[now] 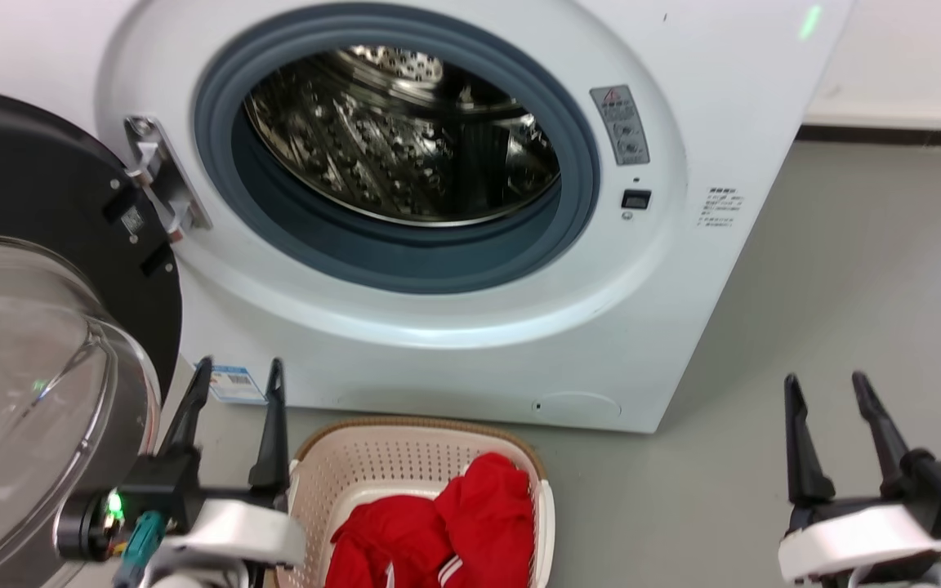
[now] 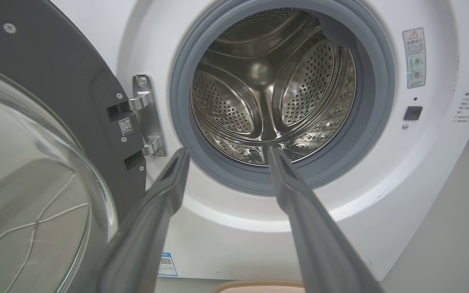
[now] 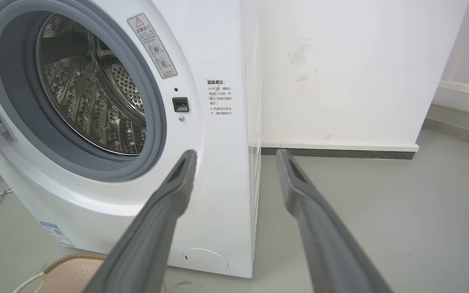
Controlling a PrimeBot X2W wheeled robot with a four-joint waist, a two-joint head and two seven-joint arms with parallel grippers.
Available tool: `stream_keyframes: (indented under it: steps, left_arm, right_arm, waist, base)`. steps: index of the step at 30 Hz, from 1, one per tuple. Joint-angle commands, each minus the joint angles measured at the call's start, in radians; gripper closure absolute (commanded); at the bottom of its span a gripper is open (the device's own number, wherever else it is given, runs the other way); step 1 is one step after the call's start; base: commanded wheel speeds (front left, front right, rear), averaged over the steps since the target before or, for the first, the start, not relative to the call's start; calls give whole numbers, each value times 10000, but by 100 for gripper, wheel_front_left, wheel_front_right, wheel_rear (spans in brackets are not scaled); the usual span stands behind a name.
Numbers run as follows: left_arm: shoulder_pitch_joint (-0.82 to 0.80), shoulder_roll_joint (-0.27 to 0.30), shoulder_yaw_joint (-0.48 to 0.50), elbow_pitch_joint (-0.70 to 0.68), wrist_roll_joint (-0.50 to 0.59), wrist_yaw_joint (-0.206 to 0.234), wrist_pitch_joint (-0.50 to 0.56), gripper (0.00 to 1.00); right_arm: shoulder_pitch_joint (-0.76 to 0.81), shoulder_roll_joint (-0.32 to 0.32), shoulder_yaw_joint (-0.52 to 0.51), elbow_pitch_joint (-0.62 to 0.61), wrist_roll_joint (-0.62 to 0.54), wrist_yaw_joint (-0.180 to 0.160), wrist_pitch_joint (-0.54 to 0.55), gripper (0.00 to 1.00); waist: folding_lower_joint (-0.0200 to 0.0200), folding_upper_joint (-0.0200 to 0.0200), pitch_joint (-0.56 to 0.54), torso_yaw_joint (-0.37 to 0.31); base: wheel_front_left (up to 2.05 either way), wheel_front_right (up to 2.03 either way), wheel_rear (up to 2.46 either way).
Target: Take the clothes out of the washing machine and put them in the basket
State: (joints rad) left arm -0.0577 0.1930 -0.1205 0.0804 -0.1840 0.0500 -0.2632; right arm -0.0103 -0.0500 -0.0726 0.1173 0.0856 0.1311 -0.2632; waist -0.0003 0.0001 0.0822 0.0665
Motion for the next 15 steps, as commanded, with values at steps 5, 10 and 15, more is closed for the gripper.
stream_keyframes:
  steps: [5, 10, 15]
  left_arm:
    - [1156, -463, 693, -556, 442, -84, -23, 0]
    - [1714, -671, 973, -921, 777, -315, -22, 0]
    - [1892, -833, 1153, -958, 1054, -431, -22, 0]
  right_arm:
    - [704, -8, 61, -43, 115, -7, -23, 0]
    - [989, -7, 5, -26, 224, -7, -23, 0]
    - [1064, -8, 15, 2, 295, -7, -23, 0]
  waist:
    - [3, -1, -734, -173]
    - [3, -1, -909, -234]
    - [3, -1, -977, -263]
  base:
    - [0, 0, 0]
    - [0, 0, 0]
    - [0, 0, 0]
